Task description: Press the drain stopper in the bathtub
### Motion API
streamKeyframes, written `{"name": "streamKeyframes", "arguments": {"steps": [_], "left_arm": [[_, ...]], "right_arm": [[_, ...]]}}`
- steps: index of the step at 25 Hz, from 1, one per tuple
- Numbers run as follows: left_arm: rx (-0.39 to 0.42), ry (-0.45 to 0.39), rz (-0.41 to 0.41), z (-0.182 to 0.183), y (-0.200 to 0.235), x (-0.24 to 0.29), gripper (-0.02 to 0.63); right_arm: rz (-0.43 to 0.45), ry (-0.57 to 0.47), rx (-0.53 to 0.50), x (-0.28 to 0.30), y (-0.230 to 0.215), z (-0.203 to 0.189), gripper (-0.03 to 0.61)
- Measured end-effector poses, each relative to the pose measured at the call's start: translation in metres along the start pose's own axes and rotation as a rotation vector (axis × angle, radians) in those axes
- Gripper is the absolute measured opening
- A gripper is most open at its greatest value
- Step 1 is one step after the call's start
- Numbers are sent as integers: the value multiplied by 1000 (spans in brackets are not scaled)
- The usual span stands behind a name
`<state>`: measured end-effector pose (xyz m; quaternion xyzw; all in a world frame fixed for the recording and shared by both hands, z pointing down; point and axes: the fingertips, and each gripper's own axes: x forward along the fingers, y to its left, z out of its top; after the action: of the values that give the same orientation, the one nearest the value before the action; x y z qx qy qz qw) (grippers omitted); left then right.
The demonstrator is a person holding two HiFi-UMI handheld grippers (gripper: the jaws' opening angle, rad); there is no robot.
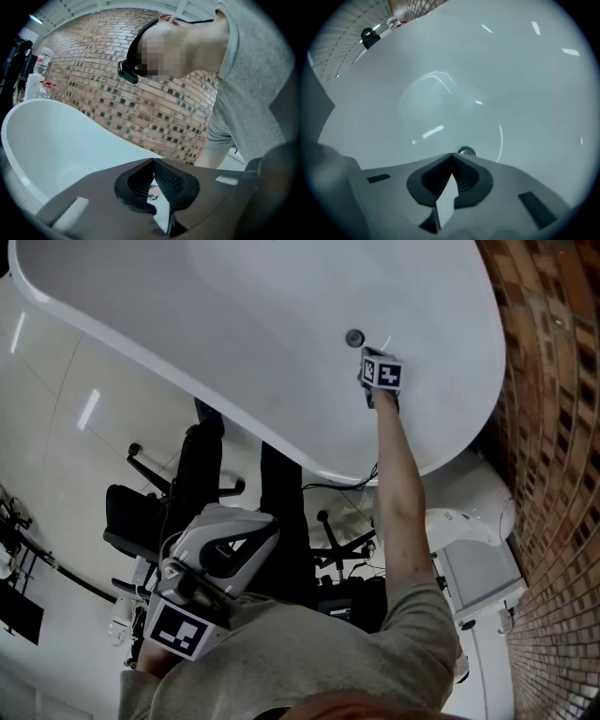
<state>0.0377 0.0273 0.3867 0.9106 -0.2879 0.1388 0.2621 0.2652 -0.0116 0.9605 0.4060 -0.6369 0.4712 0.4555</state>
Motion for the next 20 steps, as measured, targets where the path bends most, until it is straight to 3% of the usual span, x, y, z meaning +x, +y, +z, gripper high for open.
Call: {"name": "streamKeyframes", "arguments": {"steps": [5,10,17,19,20], "left_arm": [[-51,14,43,-53,45,10,-5],[-106,58,59,-86,60,13,-5],[-123,64,51,-99,64,18,-5],[-112,55,46,-94,63,19,-5],[-106,46,37,-88,61,17,-5]], "right_arm": [[-122,-5,11,82,-39,1,0],[-210,-13,17,117,-53,-1,2],[-287,-74,-149,122,-43,14,9],[-278,-76,-136,117,-44,21,9],[-256,-67,-81,112,-48,17,9]]}}
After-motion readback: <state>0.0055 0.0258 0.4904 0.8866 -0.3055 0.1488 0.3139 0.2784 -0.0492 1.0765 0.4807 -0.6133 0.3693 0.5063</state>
